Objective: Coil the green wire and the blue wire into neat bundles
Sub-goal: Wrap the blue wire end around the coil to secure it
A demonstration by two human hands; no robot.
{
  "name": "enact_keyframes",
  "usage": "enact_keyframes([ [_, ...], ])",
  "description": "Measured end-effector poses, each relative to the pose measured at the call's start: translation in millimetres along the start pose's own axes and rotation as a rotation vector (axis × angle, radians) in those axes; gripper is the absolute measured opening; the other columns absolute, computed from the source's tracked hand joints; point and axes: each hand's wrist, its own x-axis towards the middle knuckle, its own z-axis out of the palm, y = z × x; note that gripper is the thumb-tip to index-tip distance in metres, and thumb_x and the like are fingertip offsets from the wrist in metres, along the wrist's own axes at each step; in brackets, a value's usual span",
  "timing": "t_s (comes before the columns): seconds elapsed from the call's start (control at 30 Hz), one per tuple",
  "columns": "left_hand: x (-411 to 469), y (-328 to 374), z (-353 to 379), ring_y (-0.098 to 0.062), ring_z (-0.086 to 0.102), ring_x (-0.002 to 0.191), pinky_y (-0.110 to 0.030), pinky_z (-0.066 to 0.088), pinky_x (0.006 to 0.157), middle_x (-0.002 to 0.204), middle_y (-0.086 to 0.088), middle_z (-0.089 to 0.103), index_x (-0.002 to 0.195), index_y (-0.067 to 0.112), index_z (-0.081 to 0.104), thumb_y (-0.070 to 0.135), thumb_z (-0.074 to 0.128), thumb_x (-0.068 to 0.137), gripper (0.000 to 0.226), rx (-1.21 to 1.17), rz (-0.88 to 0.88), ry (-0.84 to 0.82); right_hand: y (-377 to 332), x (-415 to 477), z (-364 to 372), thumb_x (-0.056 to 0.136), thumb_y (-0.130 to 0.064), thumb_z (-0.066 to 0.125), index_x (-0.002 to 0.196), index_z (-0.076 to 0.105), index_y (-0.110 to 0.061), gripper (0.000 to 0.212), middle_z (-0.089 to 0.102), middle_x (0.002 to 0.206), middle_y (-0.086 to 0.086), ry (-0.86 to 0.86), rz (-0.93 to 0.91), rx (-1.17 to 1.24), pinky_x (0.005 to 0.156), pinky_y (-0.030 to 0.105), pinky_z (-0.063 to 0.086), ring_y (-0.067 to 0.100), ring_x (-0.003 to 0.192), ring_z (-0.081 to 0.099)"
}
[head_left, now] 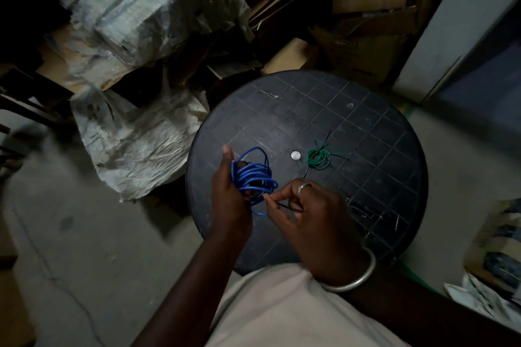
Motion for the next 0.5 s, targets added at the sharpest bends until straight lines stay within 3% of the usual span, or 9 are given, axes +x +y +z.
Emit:
enact_keyframes([
  [0.13, -5, -2, -1, -0.008, 0.055, 0.038, -0.017, 0.043, 0.039, 0.056, -0.005, 0.054, 0.082, 0.013, 0.061, 0.013, 0.04, 0.099, 0.026, -0.041, 0.002, 0.007, 5, 2, 2, 0.079, -0.017, 0.08, 0.076, 0.064, -0.015, 0.016, 0.066, 0.072, -0.002, 0.023, -0.026, -0.023, 0.055, 0.018, 0.042, 0.01, 0.059, 0.061],
  [0.2, -6, -5, -4, -0.011, 0.061, 0.046, -0.018, 0.046, 0.042, 0.07, -0.012, 0.055, 0.088, 0.009, 0.057, 0.015, 0.049, 0.091, 0.01, -0.039, 0.031, -0.063, 6, 1, 2, 0.077, -0.017, 0.08, 0.075, 0.062, -0.016, 0.019, 0.066, 0.071, -0.002, 0.017, -0.036, -0.023, 0.055, 0.016, 0.04, 0.012, 0.057, 0.062],
  [0.3, -4, -8, -9, -0.016, 0.066, 0.059, -0.02, 0.048, 0.046, 0.087, -0.021, 0.057, 0.088, 0.005, 0.058, 0.028, 0.063, 0.064, 0.033, -0.048, 0.027, -0.116, 5, 0, 0, 0.075, -0.018, 0.079, 0.075, 0.055, -0.021, 0.025, 0.063, 0.066, -0.007, 0.02, 0.003, 0.038, 0.053, 0.02, 0.047, 0.007, 0.058, 0.063],
  [0.37, -3, -7, -11, -0.02, 0.067, 0.066, -0.023, 0.051, 0.05, 0.092, -0.021, 0.057, 0.086, 0.002, 0.057, 0.032, 0.072, 0.05, 0.049, -0.049, 0.028, -0.142, 4, 0, -1, 0.075, -0.02, 0.079, 0.081, 0.049, -0.027, 0.031, 0.052, 0.063, -0.017, 0.033, 0.045, 0.087, 0.052, 0.018, 0.046, -0.005, 0.055, 0.054],
  [0.43, -3, -8, -11, -0.022, 0.067, 0.072, -0.026, 0.052, 0.056, 0.09, -0.017, 0.059, 0.081, 0.002, 0.058, 0.038, 0.083, 0.036, 0.063, -0.055, 0.041, -0.161, 4, 1, -3, 0.075, -0.027, 0.077, 0.09, 0.046, -0.031, 0.035, 0.044, 0.056, -0.014, 0.039, 0.087, 0.119, 0.049, 0.024, 0.046, 0.0, 0.049, 0.047],
  [0.5, -3, -9, -10, -0.02, 0.067, 0.07, -0.025, 0.053, 0.056, 0.085, -0.011, 0.063, 0.079, 0.004, 0.057, 0.037, 0.083, 0.033, 0.062, -0.072, 0.049, -0.151, 5, 2, -5, 0.075, -0.034, 0.073, 0.099, 0.047, -0.033, 0.036, 0.04, 0.053, -0.006, 0.036, 0.107, 0.116, 0.048, 0.036, 0.047, 0.008, 0.047, 0.044],
])
